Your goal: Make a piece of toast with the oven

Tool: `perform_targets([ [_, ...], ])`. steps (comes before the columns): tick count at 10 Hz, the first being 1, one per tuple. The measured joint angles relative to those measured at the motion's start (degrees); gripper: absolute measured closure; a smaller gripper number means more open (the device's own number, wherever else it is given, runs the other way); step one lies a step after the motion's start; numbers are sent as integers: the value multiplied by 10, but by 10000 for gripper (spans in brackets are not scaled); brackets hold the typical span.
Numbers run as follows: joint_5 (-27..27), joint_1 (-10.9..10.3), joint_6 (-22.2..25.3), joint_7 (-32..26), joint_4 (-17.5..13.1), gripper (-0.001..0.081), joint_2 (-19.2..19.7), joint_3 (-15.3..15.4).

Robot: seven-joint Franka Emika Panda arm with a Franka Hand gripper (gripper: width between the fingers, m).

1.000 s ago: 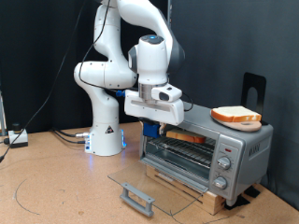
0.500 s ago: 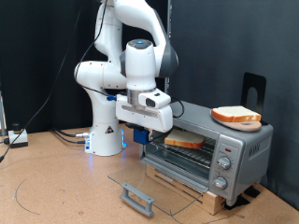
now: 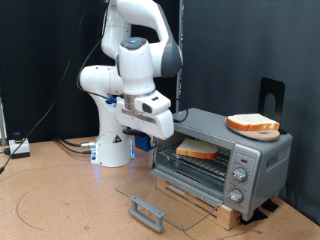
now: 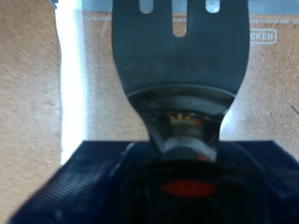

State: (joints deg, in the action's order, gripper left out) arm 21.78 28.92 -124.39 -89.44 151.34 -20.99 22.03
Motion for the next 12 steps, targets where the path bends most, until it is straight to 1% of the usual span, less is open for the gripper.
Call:
perform_targets([
  [1,1,2,30,-9,-13,412,0,-12],
  [2,1,2,25,-9,-10,412,0,-10],
  [3,14,1,30,-20,-10,412,-2,-13],
  [5,78,-3,77,-81,-22,412,-22,-46],
  [6,97,-4,106,-101,-31,412,-34,-64],
  [7,105,-3,133,-111,-41,412,-46,-78],
  [9,105,-3,179,-113,-61,412,-70,-96],
  [11,97,-2,202,-113,-68,412,-87,-99],
  [12,100,-2,201,-111,-67,412,-87,-99],
])
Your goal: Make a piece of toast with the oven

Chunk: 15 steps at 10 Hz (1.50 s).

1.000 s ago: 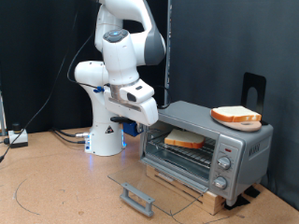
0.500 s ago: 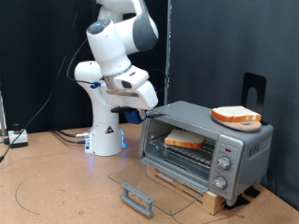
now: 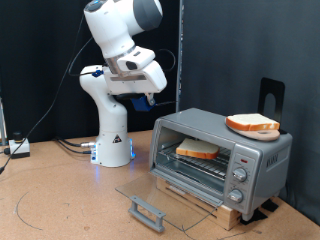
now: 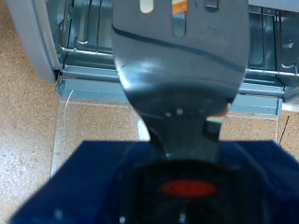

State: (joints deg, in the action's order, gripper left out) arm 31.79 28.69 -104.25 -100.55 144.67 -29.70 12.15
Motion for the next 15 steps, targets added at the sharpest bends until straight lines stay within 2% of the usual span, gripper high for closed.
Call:
perform_targets([
  [2,36,-5,32,33,2,412,-4,3],
  [3,52,-12,54,42,6,412,-13,7],
  [5,61,-27,63,57,21,412,-43,23],
  [8,81,-49,63,77,56,412,-96,60],
  [13,134,-94,68,159,102,412,-171,129],
  [15,166,-112,32,185,135,412,-201,177],
])
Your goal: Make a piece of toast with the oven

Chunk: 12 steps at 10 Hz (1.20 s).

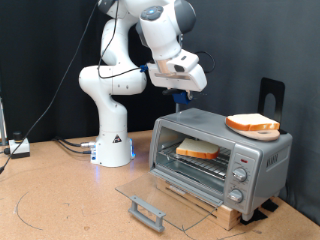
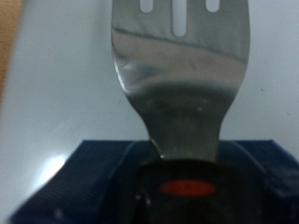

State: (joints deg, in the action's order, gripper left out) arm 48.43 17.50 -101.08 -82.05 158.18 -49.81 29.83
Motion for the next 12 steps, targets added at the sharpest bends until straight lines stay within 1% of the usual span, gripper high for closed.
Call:
perform_targets([
  [1,22,-8,-27,13,18,412,-11,29],
  [2,47,-15,-52,24,30,412,-16,56],
  [3,72,-17,-69,33,35,412,-16,79],
  [4,94,-18,-80,36,36,412,-16,95],
  [5,109,-18,-81,36,35,412,-16,102],
  [6,117,-18,-80,36,34,412,-16,104],
  [7,120,-18,-79,36,33,285,-16,104],
  [8,121,-18,-79,36,32,117,-16,103],
  [9,123,-18,-79,36,31,117,-17,99],
  [10,125,-17,-72,36,28,23,-18,87],
  [11,130,-18,-62,32,24,23,-23,63],
  [12,130,-17,-49,29,19,0,-31,35],
])
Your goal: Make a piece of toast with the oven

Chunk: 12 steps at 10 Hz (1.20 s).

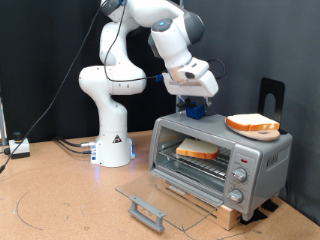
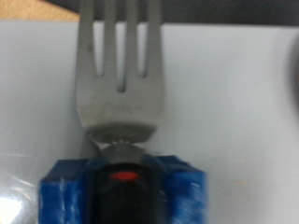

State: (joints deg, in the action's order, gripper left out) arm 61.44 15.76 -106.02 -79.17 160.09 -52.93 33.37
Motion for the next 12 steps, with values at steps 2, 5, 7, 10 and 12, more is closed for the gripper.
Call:
perform_targets([
  [2,-12,2,23,-5,-9,-1,-16,-51],
  [5,-16,7,27,-8,-12,-1,-16,-65],
  [7,-14,26,26,-39,-20,-1,19,-91],
  [10,-44,65,27,-65,-42,-1,80,-116],
  [12,-77,89,29,-82,-65,-1,121,-130],
])
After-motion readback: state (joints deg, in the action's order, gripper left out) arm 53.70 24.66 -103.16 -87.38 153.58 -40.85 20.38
